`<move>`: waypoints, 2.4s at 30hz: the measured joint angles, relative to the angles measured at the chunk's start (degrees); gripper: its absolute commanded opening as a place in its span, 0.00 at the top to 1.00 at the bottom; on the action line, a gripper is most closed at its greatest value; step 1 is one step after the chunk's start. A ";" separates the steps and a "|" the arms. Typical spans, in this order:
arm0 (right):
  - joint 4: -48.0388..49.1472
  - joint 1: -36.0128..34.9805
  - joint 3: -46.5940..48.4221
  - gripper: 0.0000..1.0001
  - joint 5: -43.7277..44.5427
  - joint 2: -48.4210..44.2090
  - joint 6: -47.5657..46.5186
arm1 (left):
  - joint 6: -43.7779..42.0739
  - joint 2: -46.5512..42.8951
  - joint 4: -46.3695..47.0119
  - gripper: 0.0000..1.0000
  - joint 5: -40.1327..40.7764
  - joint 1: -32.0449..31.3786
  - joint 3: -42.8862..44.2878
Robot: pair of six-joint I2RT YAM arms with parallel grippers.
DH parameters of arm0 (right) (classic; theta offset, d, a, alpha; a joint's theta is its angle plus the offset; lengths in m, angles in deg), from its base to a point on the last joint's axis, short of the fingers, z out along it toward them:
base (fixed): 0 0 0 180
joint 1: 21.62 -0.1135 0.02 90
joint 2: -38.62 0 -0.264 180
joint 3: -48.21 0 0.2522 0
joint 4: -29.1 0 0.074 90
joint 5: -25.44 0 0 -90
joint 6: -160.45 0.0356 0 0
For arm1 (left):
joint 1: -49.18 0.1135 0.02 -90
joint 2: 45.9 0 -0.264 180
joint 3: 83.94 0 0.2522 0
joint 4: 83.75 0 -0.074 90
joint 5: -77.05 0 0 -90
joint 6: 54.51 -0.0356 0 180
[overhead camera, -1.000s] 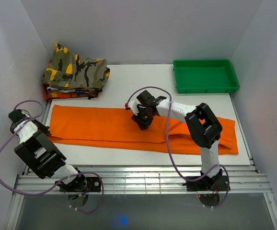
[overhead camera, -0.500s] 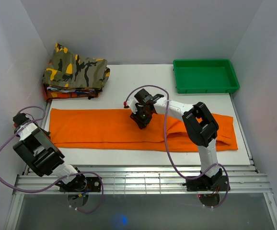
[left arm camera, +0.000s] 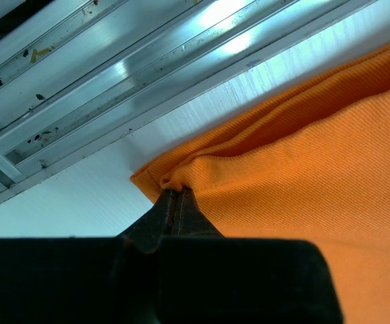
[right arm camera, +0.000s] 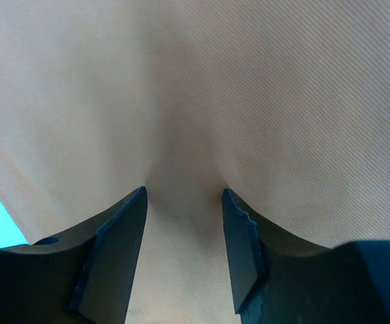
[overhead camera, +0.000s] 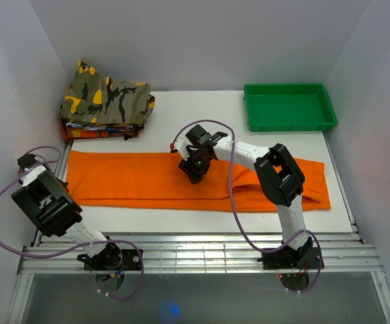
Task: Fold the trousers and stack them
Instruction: Fold the trousers
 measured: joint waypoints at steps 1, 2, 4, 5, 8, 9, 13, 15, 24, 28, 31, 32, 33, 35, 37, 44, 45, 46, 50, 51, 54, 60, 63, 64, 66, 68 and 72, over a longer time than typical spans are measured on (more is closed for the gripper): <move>-0.04 -0.28 0.02 0.48 -0.68 -0.09 -0.37 | 0.02 0.11 0.00 1.00 0.00 0.00 0.11; -0.09 -0.44 0.09 0.48 -1.01 -0.17 -0.68 | 0.00 0.15 0.00 1.00 0.00 0.00 0.15; -0.31 -1.46 0.68 0.50 -1.62 -0.46 -1.62 | 0.00 0.22 -0.04 1.00 0.00 0.00 0.17; -0.28 -2.34 1.16 0.51 -1.81 -0.50 -1.99 | 0.00 0.26 -0.04 1.00 0.00 0.00 0.20; 0.31 -6.25 1.92 0.52 -1.62 -0.79 -3.32 | -0.02 0.26 -0.09 1.00 0.00 -0.02 0.22; 0.46 -7.87 1.86 0.52 -1.05 -0.81 -3.85 | -0.02 0.35 -0.13 1.00 0.00 -0.02 0.26; 1.36 -12.72 0.72 0.49 1.42 -0.81 -5.60 | -0.07 0.74 -0.52 1.00 -0.02 -0.02 0.61; 1.44 -13.92 0.13 0.48 3.17 -0.81 -6.51 | -0.04 0.83 -0.59 1.00 -0.02 -0.02 0.68; 3.28 -14.45 -2.45 0.50 8.83 -1.18 -9.81 | -0.02 1.11 -0.85 1.00 -0.02 -0.02 0.94; 4.22 -15.17 -3.63 0.74 9.97 -1.88 -10.80 | -0.02 1.14 -0.85 1.00 -0.02 -0.04 0.94; 4.61 -15.41 -4.15 0.92 10.97 -2.25 -11.56 | -0.02 1.16 -0.87 1.00 -0.02 -0.02 0.96; 4.66 -15.39 -4.13 0.92 11.58 -2.36 -11.91 | -0.02 1.18 -0.87 1.00 -0.02 -0.02 0.96; 4.66 -15.34 -4.13 0.92 12.09 -2.51 -12.13 | -0.02 1.18 -0.87 1.00 -0.02 -0.04 0.96; 4.59 -15.34 -4.13 0.92 12.94 -3.08 -12.39 | 0.00 1.22 -0.96 1.00 -0.02 -0.02 1.01; 4.15 -15.34 -4.07 0.92 13.55 -4.11 -12.66 | 0.00 1.25 -1.01 1.00 -0.02 -0.02 1.05; -0.83 -15.30 0.85 0.92 15.47 -7.23 -13.99 | 0.02 1.27 -1.05 1.00 -0.02 -0.02 1.09; -1.88 -15.30 2.14 0.92 15.52 -7.32 -14.12 | 0.02 1.27 -1.05 1.00 -0.02 -0.02 1.09; -2.99 -15.30 3.41 0.92 15.34 -7.32 -14.19 | 0.02 1.27 -1.05 1.00 -0.02 -0.04 1.09; -7.87 -15.32 6.97 0.92 12.85 -7.32 -14.03 | 0.02 1.27 -1.05 1.00 -0.02 -0.04 1.09; -8.63 -15.32 7.06 0.92 12.09 -7.34 -13.79 | 0.02 1.27 -1.05 1.00 -0.02 -0.04 1.09; -10.03 -15.52 5.90 0.92 9.42 -7.41 -13.42 | 0.04 1.29 -1.07 1.00 -0.02 -0.04 1.09; -7.98 -16.74 -1.07 0.92 5.18 -7.37 -12.76 | 0.09 1.33 -1.16 1.00 -0.02 -0.04 1.11; -5.97 -17.20 -2.91 0.92 4.98 -6.45 -12.55 | 0.15 1.36 -1.20 1.00 -0.02 -0.07 1.14; -5.51 -17.20 -3.08 0.92 5.09 -5.79 -12.41 | 0.22 1.38 -1.22 1.00 0.00 -0.07 1.16; -4.72 -17.11 -3.08 0.92 5.29 -4.26 -12.15 | 0.24 1.38 -1.22 1.00 0.00 -0.07 1.18; -4.02 -16.98 -3.06 0.92 5.44 -2.40 -11.96 | 0.24 1.38 -1.22 1.00 0.00 -0.07 1.18; -4.04 -16.85 -2.14 0.92 5.99 -1.42 -11.26 | 0.24 1.29 -1.25 1.00 -0.09 -0.07 1.20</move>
